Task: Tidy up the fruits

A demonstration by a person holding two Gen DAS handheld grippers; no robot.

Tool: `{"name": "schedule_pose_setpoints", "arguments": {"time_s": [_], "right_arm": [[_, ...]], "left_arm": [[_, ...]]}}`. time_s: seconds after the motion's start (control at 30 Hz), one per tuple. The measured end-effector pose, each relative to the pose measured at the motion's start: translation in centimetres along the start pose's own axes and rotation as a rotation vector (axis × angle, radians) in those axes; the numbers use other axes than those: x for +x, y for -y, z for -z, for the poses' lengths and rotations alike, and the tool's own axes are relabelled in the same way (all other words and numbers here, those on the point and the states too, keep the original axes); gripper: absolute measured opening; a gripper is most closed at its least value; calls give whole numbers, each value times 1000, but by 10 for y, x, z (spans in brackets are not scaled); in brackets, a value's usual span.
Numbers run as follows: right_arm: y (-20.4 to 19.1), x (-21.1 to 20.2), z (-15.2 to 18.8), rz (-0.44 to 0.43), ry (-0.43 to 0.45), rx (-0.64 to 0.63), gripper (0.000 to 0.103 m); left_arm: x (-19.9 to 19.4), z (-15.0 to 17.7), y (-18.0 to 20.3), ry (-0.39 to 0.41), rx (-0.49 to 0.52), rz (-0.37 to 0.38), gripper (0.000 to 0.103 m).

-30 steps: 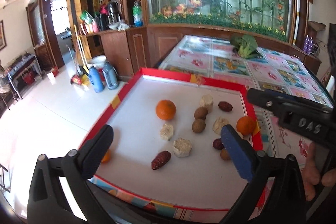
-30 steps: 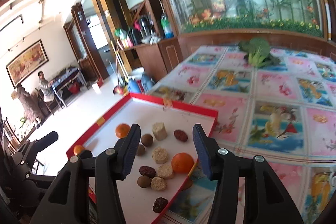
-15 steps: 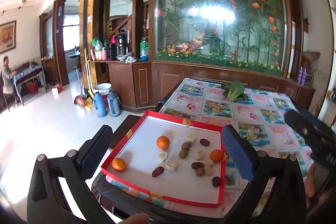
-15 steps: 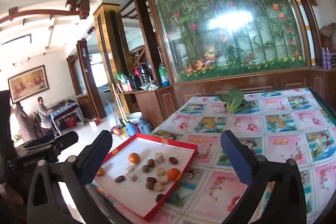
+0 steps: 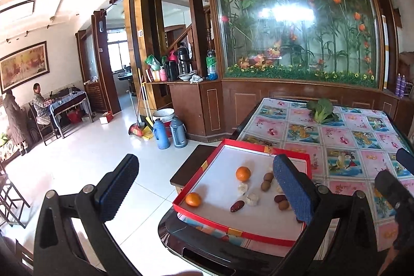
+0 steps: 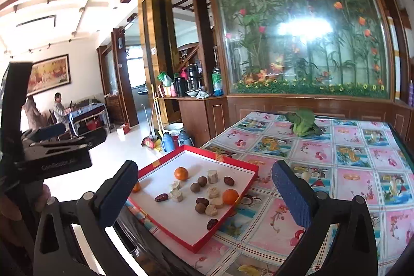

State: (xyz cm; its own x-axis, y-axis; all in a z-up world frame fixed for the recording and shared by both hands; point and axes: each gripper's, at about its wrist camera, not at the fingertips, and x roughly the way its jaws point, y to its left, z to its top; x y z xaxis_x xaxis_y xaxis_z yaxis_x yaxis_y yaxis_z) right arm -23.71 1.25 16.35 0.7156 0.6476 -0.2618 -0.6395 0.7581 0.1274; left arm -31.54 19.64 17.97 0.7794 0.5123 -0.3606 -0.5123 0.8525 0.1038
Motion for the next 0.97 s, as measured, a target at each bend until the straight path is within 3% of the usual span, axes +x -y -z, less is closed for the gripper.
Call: {"name": "schedule_pose_setpoints", "arguments": {"time_s": [0.5, 0.97], "right_arm": [[-23, 12, 0, 32, -13, -94, 103], [-34, 26, -2, 71, -27, -138, 103]], "left_arm": [[11, -3, -8, -30, -20, 19, 103], [31, -13, -15, -22, -31, 90, 103]]}}
